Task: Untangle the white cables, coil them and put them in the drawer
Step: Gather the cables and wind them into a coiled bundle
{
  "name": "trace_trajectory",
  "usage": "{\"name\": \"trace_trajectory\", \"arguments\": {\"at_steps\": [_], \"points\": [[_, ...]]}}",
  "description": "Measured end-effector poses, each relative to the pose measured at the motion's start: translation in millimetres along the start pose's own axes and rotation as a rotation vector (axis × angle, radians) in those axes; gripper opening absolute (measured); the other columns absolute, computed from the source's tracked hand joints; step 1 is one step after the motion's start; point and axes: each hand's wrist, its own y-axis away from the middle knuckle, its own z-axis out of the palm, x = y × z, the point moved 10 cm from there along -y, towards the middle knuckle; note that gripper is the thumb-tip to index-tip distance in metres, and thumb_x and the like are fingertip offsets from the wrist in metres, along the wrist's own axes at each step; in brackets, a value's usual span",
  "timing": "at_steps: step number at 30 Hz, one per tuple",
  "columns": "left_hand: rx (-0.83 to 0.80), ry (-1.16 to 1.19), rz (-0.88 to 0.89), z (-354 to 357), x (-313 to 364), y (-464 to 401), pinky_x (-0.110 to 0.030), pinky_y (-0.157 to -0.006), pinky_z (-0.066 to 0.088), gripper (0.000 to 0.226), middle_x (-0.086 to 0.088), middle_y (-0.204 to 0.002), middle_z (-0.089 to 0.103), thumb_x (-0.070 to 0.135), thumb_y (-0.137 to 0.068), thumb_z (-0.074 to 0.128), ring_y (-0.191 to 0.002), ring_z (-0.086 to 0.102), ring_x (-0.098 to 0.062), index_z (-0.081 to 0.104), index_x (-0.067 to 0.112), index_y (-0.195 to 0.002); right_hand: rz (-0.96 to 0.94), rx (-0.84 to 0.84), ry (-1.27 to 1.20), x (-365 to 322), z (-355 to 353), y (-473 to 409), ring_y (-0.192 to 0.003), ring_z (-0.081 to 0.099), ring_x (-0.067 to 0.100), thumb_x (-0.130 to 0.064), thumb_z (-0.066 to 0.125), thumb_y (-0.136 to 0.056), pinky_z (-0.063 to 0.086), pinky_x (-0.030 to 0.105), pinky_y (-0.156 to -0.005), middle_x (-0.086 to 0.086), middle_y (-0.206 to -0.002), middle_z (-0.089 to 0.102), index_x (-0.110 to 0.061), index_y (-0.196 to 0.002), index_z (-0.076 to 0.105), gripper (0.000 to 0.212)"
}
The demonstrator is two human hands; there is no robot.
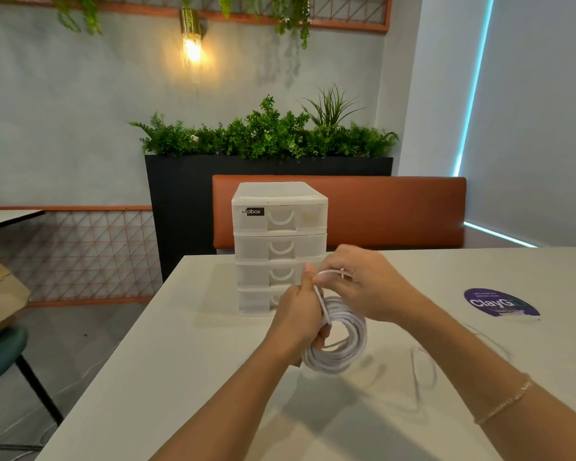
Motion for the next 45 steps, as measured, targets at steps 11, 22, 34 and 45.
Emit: {"name": "trace_trajectory", "arguments": {"at_steps": [11, 22, 34, 45], "points": [[-0.16, 0.208, -0.124, 8, -4, 2, -0.02, -0.047, 0.042, 0.063, -0.004, -0.049, 0.051, 0.058, -0.094, 0.028, -0.041, 0.045, -0.011, 0.061, 0.015, -0.062, 0.798, -0.018, -0.842, 76, 68, 28, -0.039, 0.045, 0.016, -0.03, 0.051, -0.095, 0.039, 0.023, -0.042, 0.008, -0.052, 0.053, -0.009, -0.068, 0.061, 0.035], [-0.19, -0.098, 0.095, 20, 7, 5, -0.019, -0.054, 0.045, 0.023, 0.006, -0.072, 0.062, 0.031, -0.089, 0.062, -0.059, 0.055, -0.004, 0.06, 0.014, -0.105, 0.812, 0.26, -0.603, 100, 37, 36, -0.039, 0.047, 0.013, -0.036, 0.046, -0.096, 0.04, 0.019, -0.038, 0.004, -0.058, 0.059, -0.013, -0.073, 0.059, 0.035], [-0.225, -0.431, 0.337, 25, 34, 21, -0.019, -0.059, 0.044, 0.024, 0.006, -0.081, 0.052, 0.025, -0.087, 0.06, -0.068, 0.052, -0.009, 0.039, 0.023, -0.098, 0.601, -0.232, -0.601, 72, 45, 14, -0.053, 0.058, 0.018, -0.041, 0.043, -0.097, 0.051, 0.027, -0.051, 0.007, -0.066, 0.066, -0.015, -0.084, 0.059, 0.033], [-0.063, -0.367, 0.321, 7, 36, 17, -0.016, -0.064, 0.041, 0.052, 0.007, -0.089, 0.057, 0.043, -0.075, 0.061, -0.074, 0.055, -0.006, 0.035, 0.028, -0.118, 0.844, -0.321, -0.798, 92, 71, 30, -0.045, 0.052, 0.018, -0.007, 0.059, -0.086, 0.047, 0.027, -0.05, 0.013, -0.057, 0.058, 0.001, -0.073, 0.065, 0.016]]}}
